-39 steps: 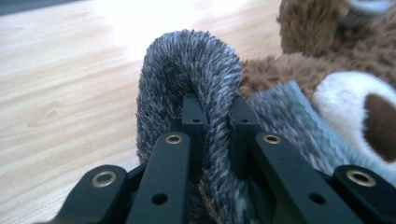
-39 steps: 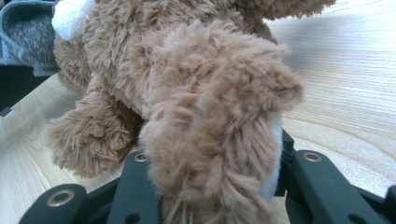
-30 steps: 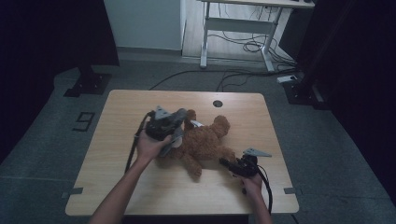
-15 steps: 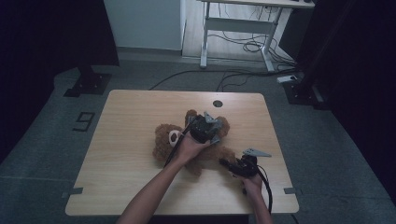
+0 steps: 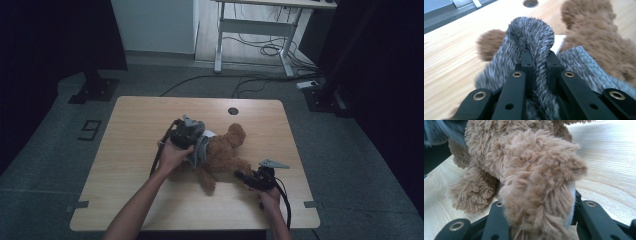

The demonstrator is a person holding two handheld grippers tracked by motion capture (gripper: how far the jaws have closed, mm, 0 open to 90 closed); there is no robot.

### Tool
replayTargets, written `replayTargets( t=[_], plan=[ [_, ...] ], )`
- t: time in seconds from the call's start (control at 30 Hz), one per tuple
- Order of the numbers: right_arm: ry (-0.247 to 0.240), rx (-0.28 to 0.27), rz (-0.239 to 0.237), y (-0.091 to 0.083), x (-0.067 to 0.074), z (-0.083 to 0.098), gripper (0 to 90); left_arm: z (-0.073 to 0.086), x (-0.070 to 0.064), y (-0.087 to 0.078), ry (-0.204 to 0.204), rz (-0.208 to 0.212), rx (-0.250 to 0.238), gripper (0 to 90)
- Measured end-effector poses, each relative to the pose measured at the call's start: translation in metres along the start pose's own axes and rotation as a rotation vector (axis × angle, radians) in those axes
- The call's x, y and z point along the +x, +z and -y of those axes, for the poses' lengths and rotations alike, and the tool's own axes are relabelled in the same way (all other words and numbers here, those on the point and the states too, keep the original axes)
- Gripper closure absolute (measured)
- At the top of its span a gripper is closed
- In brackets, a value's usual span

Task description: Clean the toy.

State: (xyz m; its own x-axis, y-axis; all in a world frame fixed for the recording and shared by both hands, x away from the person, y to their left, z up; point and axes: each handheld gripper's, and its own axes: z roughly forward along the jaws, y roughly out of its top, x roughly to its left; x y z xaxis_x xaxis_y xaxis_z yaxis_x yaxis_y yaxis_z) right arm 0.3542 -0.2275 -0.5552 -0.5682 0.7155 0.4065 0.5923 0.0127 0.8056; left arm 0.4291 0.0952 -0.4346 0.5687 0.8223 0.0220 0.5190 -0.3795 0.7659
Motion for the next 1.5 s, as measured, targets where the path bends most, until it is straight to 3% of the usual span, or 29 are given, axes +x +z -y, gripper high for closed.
replayTargets(
  t=[0.13,0.33,0.73,0.87,0.93,1.03,1.23,1.37,1.5],
  plan=[
    [0.007,0.007,0.001,0.0,-0.001,0.0,61.0,0.014,0.019,-0.019,-0.033,-0.023,-0.036,80.4],
    [0.01,0.006,0.001,0.0,-0.001,0.0,61.0,0.044,0.044,-0.029,-0.075,-0.055,-0.023,80.6],
    [0.011,0.008,-0.001,0.001,-0.001,0.0,61.0,0.08,0.062,-0.022,-0.115,-0.092,0.04,80.8],
    [0.01,0.009,0.001,0.001,-0.001,0.0,60.9,0.094,0.068,-0.012,-0.137,-0.087,0.096,80.7],
    [0.011,0.011,0.001,0.001,-0.001,0.0,60.9,0.097,0.071,-0.011,-0.162,-0.07,0.086,80.7],
    [0.015,0.009,-0.001,0.001,-0.001,0.0,60.9,0.092,0.073,-0.019,-0.17,-0.068,0.048,80.5],
    [0.016,0.009,-0.004,0.001,-0.002,-0.001,60.8,0.064,0.067,-0.04,-0.132,-0.061,-0.037,80.4],
    [0.016,0.008,-0.003,0.001,-0.001,-0.001,60.8,0.034,0.052,-0.049,-0.087,-0.044,-0.097,80.4],
    [0.013,0.006,-0.001,0.001,-0.001,0.0,60.8,0.003,0.034,-0.043,-0.043,-0.024,-0.117,80.2]
  ],
)
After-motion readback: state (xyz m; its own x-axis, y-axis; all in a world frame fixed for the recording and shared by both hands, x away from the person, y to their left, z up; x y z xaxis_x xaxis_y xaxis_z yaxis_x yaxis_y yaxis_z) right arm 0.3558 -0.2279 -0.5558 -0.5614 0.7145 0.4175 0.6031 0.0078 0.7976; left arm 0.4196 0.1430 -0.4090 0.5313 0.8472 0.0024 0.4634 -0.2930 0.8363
